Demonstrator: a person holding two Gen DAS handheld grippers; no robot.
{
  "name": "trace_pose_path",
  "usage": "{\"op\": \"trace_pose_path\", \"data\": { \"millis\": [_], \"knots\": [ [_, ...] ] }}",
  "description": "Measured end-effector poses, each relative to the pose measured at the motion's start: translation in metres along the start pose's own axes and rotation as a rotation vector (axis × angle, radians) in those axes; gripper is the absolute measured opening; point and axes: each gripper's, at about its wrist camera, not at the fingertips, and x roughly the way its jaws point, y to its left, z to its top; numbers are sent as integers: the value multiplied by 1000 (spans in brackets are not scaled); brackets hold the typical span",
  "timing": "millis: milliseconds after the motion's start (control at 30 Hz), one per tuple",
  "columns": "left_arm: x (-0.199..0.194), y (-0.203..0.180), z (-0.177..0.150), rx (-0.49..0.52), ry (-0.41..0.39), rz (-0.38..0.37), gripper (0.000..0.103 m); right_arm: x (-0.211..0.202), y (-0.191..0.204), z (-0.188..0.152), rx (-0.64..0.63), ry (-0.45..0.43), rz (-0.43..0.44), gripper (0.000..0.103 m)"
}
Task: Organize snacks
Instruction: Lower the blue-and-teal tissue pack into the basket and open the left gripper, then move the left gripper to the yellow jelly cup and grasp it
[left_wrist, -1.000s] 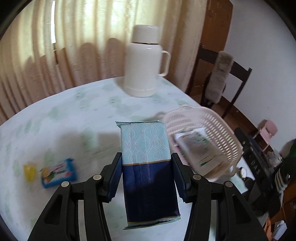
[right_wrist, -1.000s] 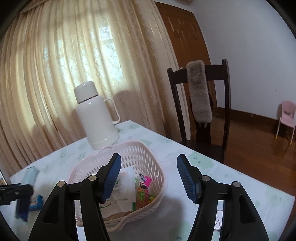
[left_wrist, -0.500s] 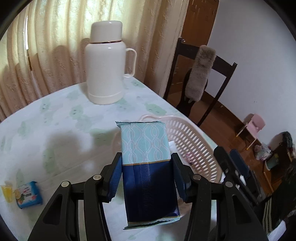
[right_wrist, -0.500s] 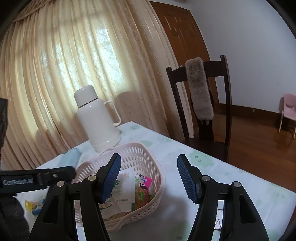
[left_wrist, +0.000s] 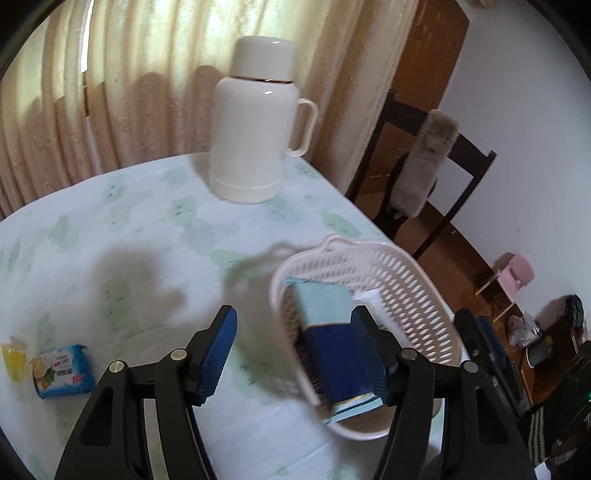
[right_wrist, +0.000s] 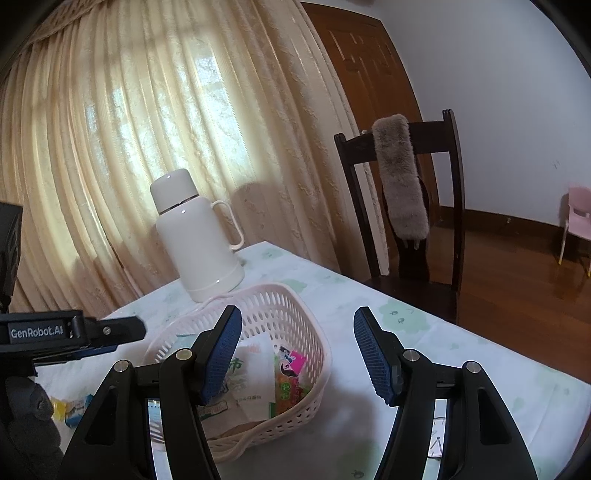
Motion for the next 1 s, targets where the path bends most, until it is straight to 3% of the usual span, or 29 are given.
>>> {"op": "trace_pose_path", "data": {
  "millis": [167,500,833,1000],
  "knots": [
    [-5,10,-10,-10,3,54,61,-3,3,0,-9,-7,20,64],
    [-17,41,-23,-60,11,122,61,-8,40,-11,-150,-14,192,72],
    [-35,90,-37,-141,-2,216,62,5,56,-22,-254,51,127,72],
    [-47,128,-44,-214,-13,279,62,-1,52,-19,-244,6,82,72]
  ]
}}
